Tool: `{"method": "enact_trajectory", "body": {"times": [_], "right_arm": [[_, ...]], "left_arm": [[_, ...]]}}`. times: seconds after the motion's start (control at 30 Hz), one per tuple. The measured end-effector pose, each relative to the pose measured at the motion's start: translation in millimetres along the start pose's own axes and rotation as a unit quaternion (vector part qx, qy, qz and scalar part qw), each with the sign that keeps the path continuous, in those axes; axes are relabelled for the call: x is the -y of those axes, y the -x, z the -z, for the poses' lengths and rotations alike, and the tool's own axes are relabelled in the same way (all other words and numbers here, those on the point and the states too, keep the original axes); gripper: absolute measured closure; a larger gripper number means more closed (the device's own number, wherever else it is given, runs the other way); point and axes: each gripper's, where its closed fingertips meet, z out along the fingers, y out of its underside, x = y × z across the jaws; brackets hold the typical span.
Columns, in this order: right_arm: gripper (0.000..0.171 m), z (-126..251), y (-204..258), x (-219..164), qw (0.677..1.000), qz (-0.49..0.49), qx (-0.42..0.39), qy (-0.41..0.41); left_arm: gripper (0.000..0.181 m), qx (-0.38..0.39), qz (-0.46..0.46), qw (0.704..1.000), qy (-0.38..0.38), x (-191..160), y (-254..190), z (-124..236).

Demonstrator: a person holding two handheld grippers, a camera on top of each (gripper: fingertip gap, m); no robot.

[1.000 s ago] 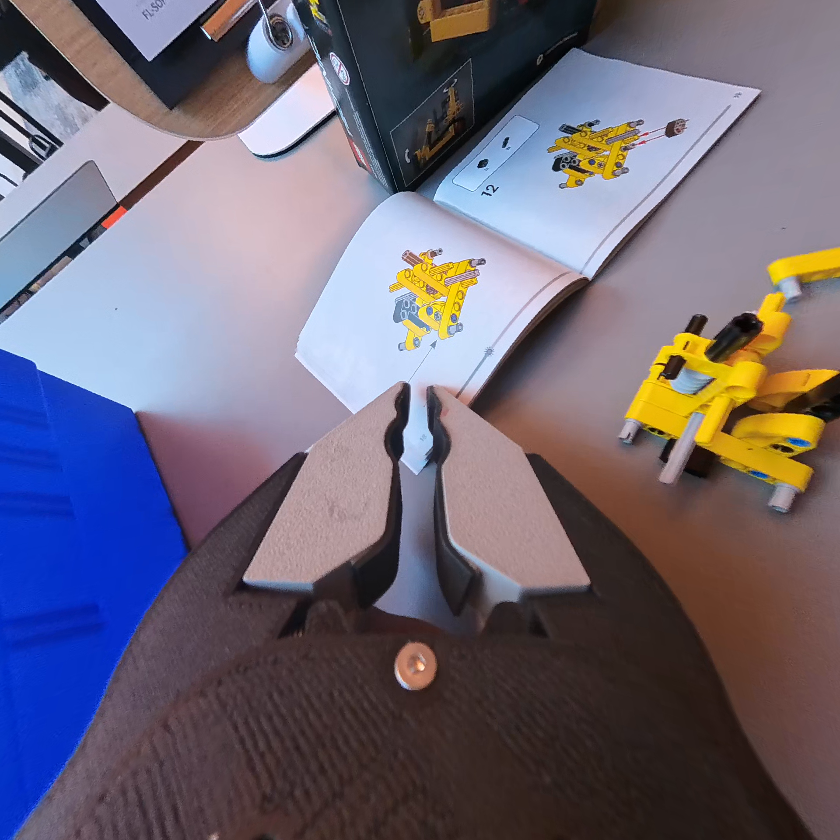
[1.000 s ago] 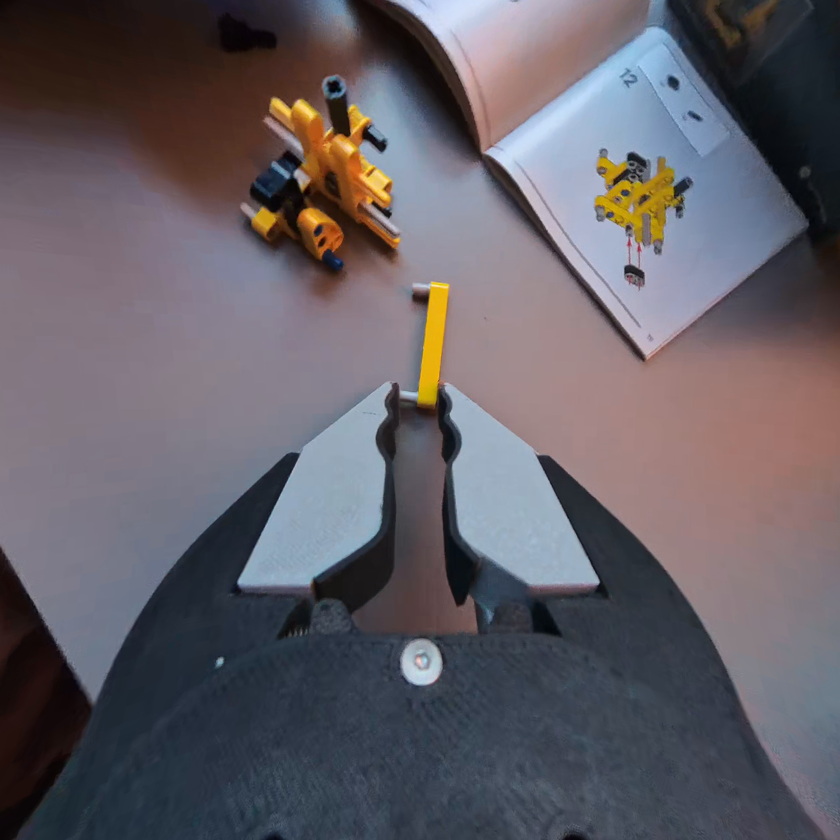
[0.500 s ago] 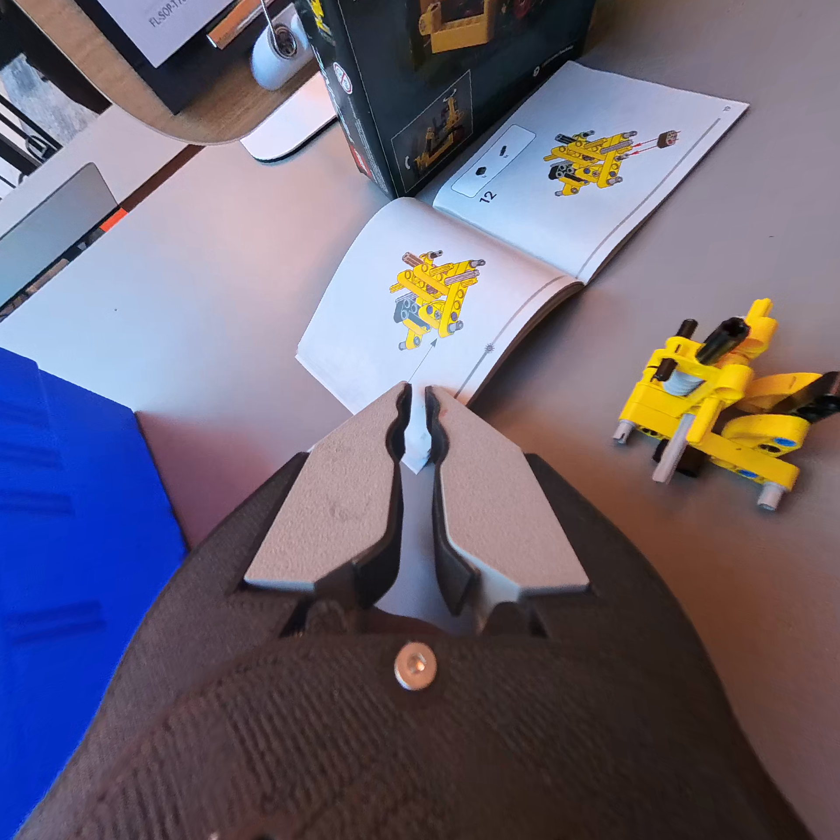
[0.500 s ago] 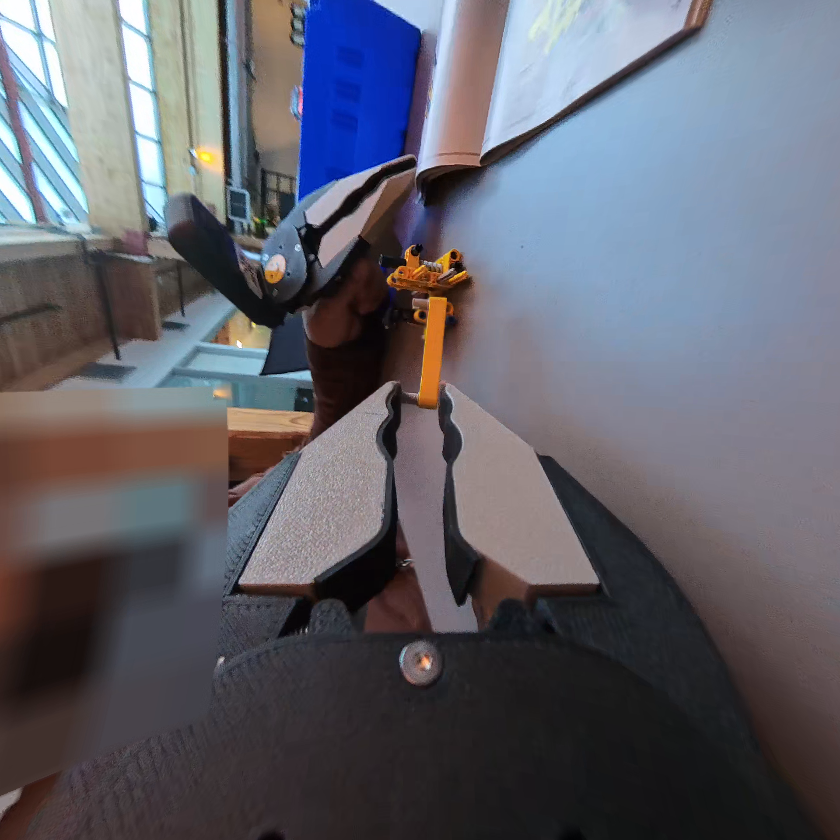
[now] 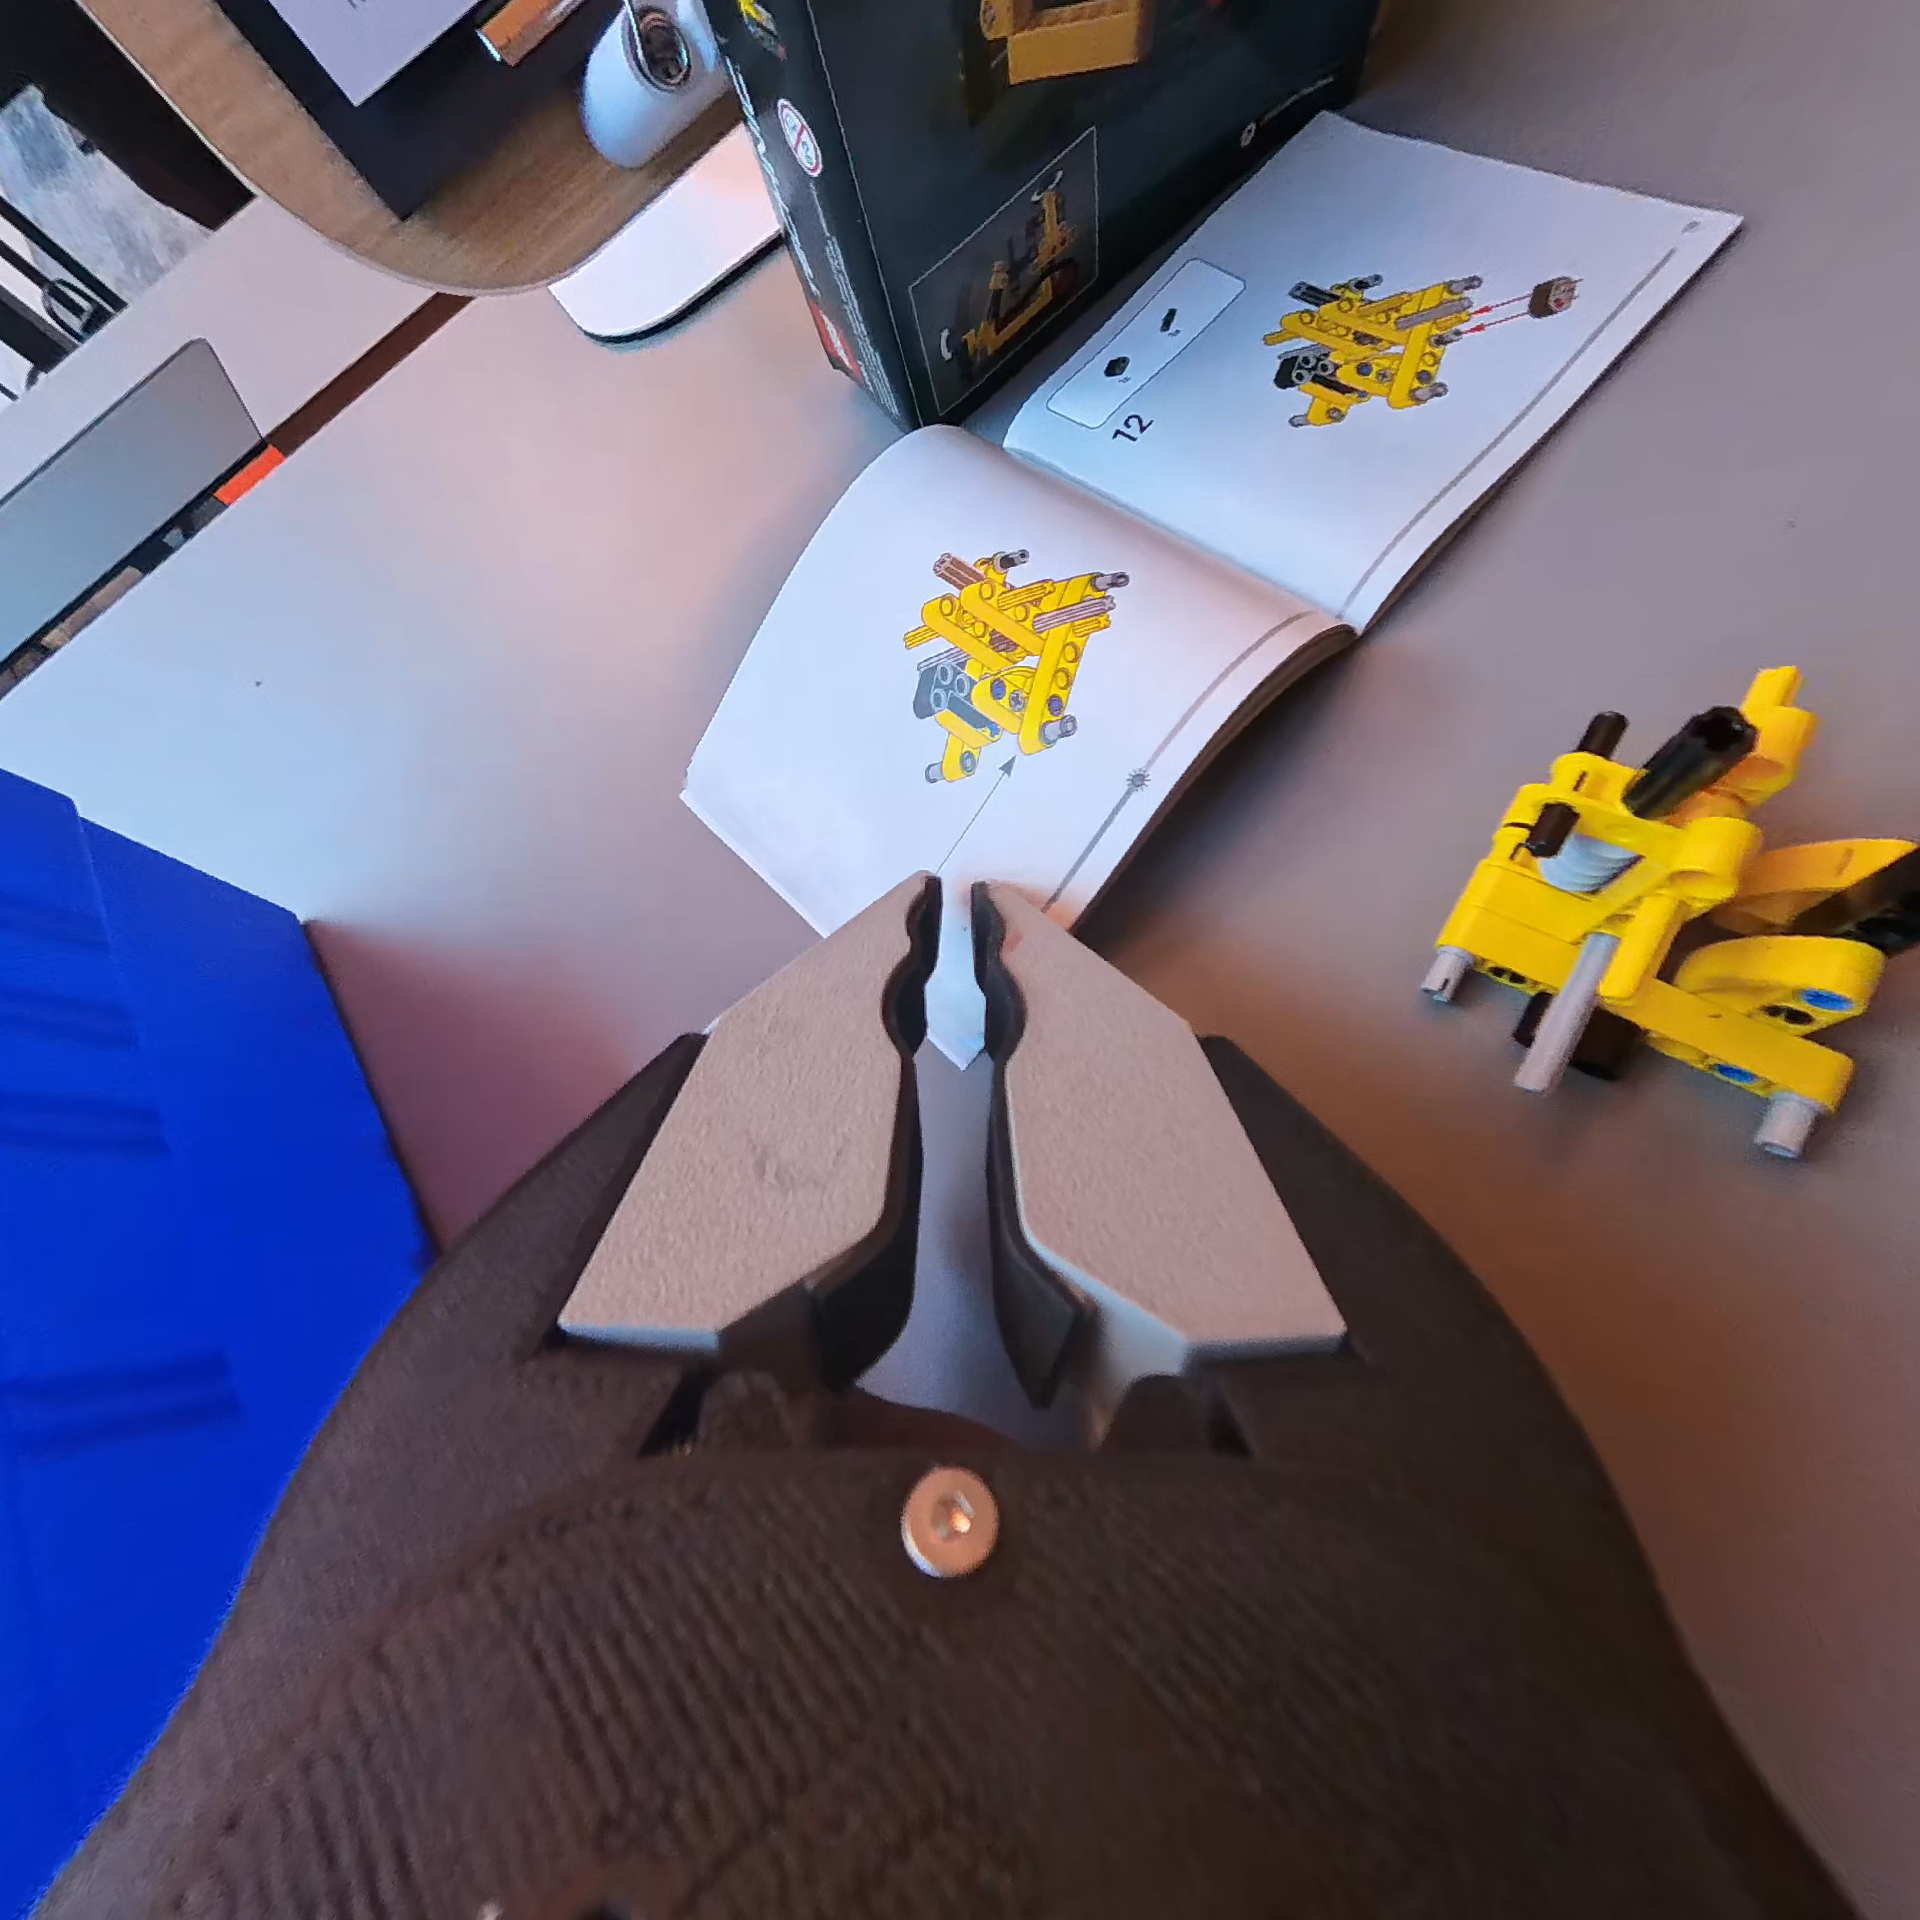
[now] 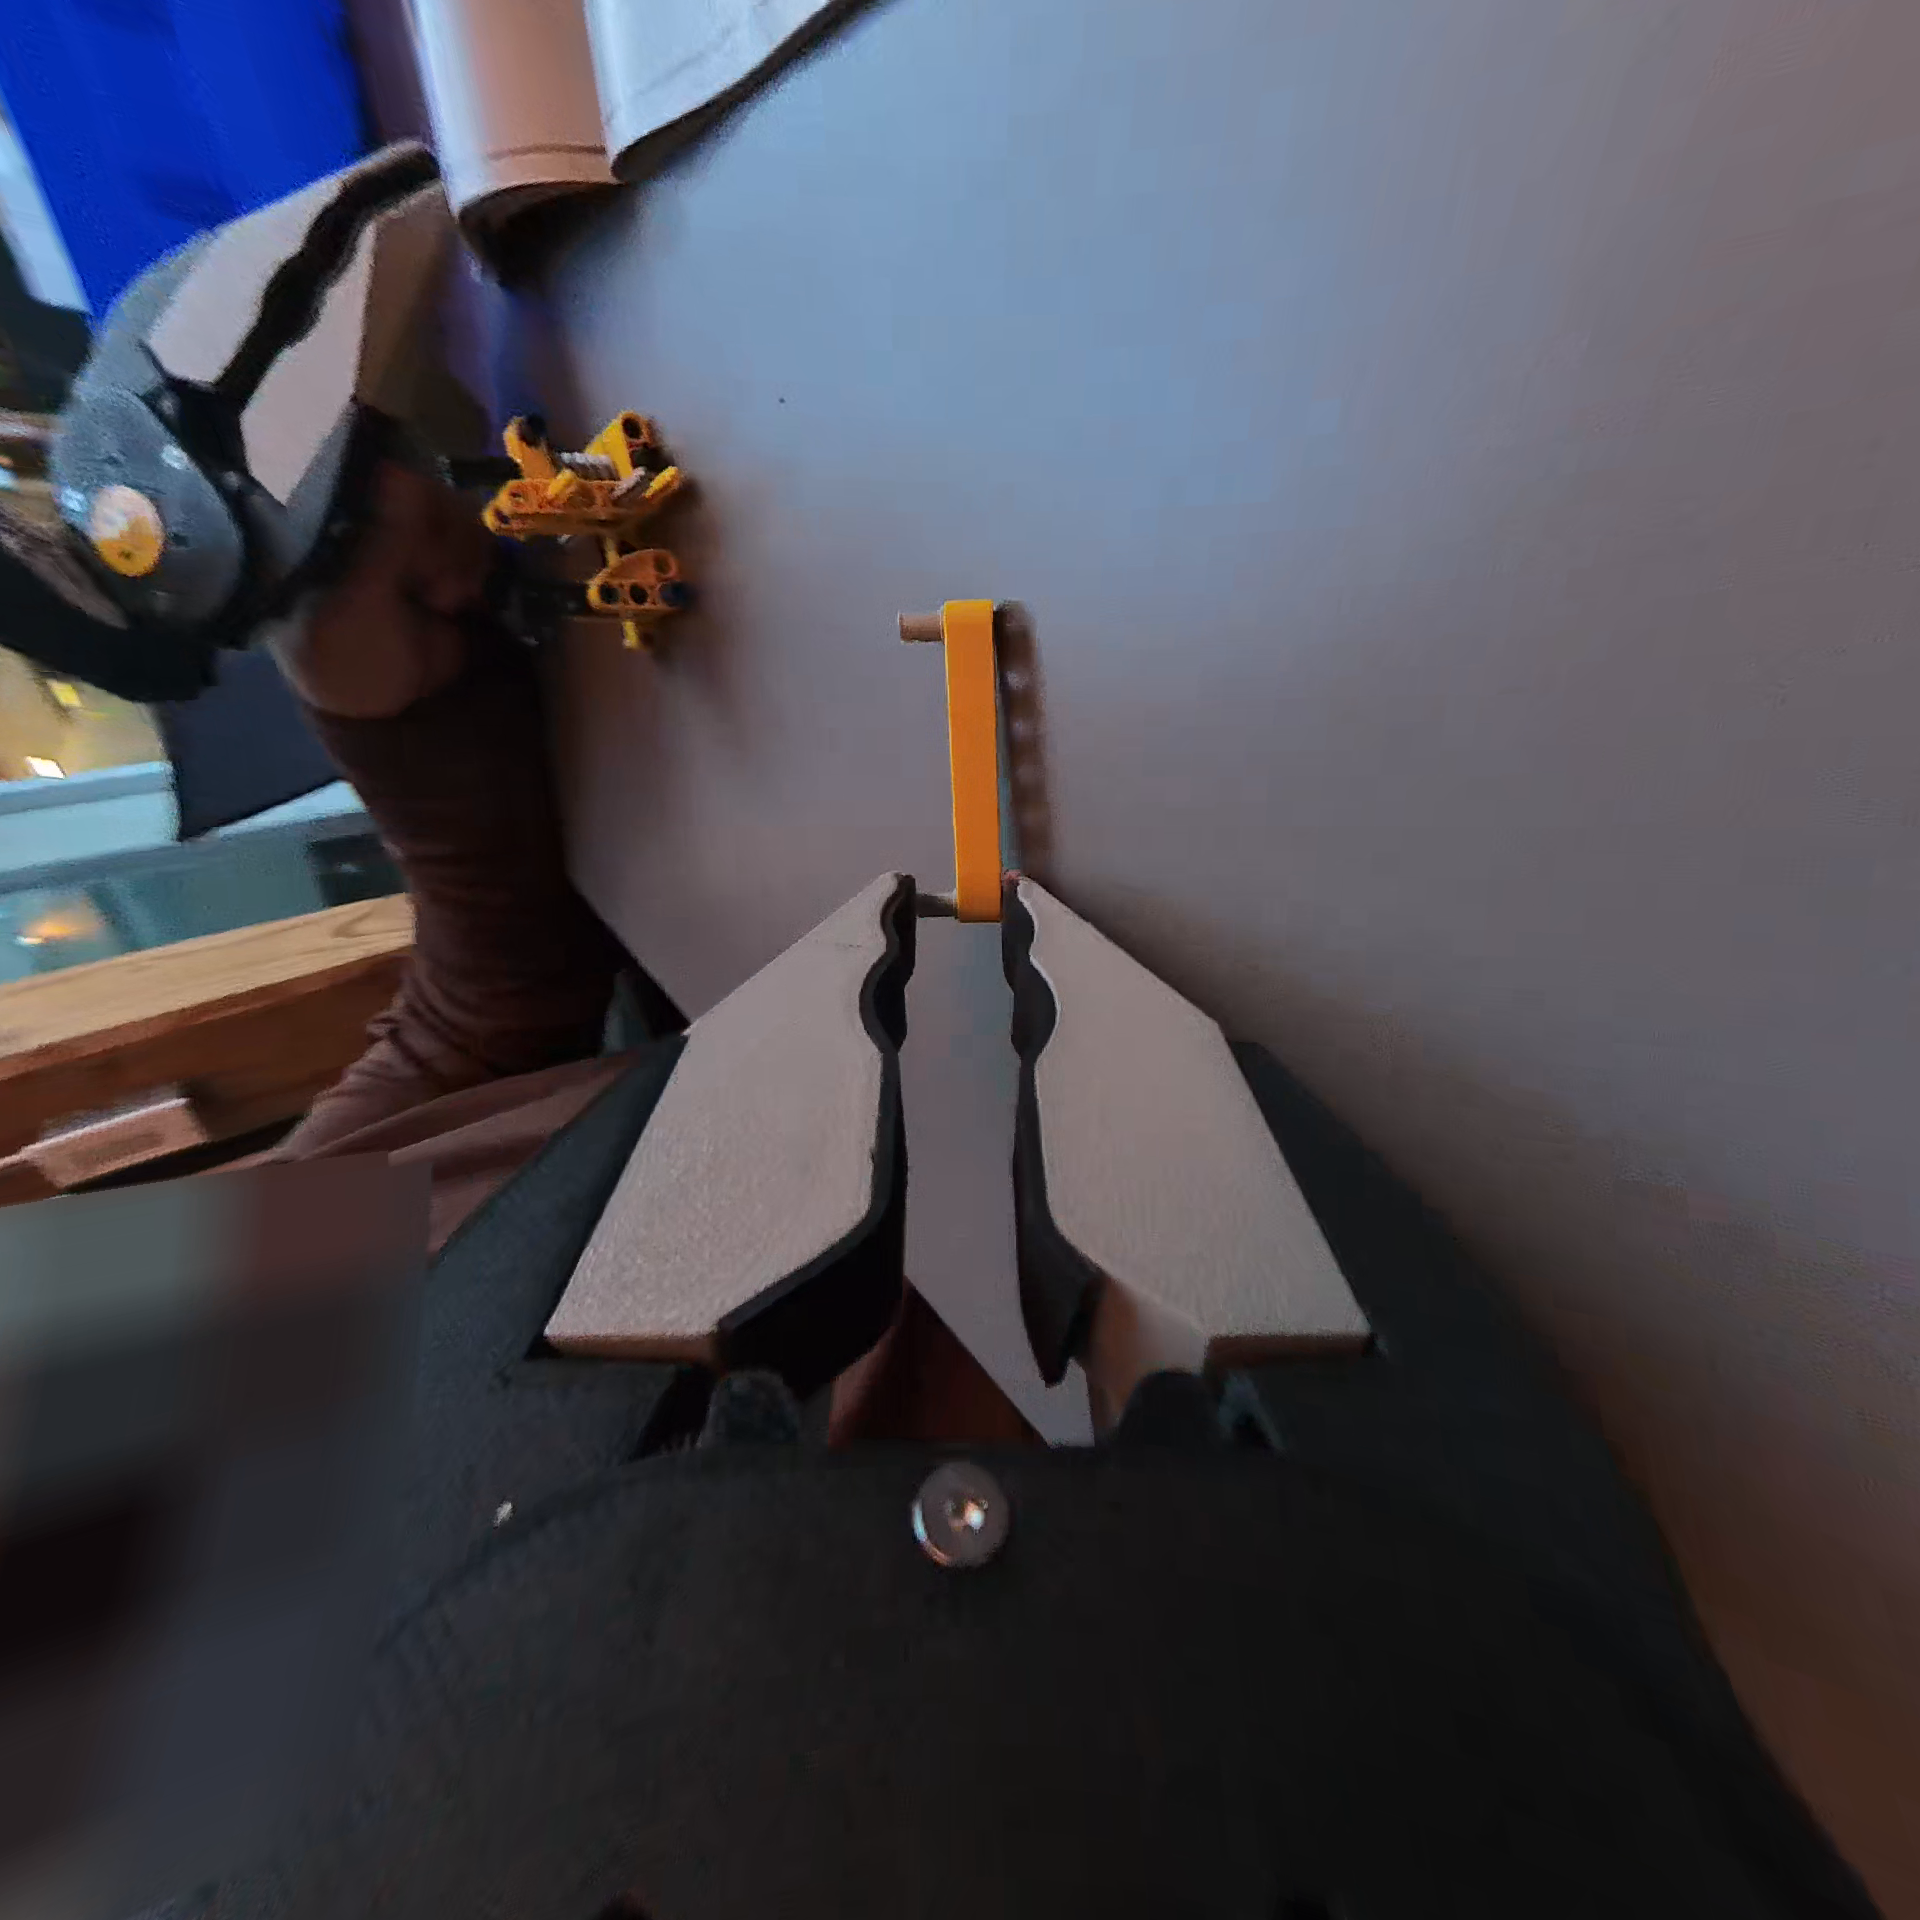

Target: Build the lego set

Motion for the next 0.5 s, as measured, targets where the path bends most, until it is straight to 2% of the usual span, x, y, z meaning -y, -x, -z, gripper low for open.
{"method": "enact_trajectory", "body": {"times": [0.2,0.27,0.33,0.43,0.5], "right_arm": [[0.139,10,-3,-6,0.994,0.057,-0.089,0.02],[0.125,18,-5,-2,0.988,0.087,-0.131,0.009],[0.125,22,-2,0,0.974,0.14,-0.179,-0.009],[0.125,7,13,-9,0.929,0.281,-0.243,-0.005],[0.126,-2,13,-19,0.871,0.381,-0.308,0.033]], "left_arm": [[0.178,-0.002,0.0,1.0,0.004,-1,0,-1],[0.179,-0.002,-0.002,1.0,0.004,-1,-1,-1],[0.179,-0.002,-0.004,1.0,0.004,-1,-1,-1],[0.179,-0.002,-0.004,1.0,0.004,-1,-1,-1],[0.179,-0.002,-0.006,1.0,0.005,-1,-2,-1]]}}
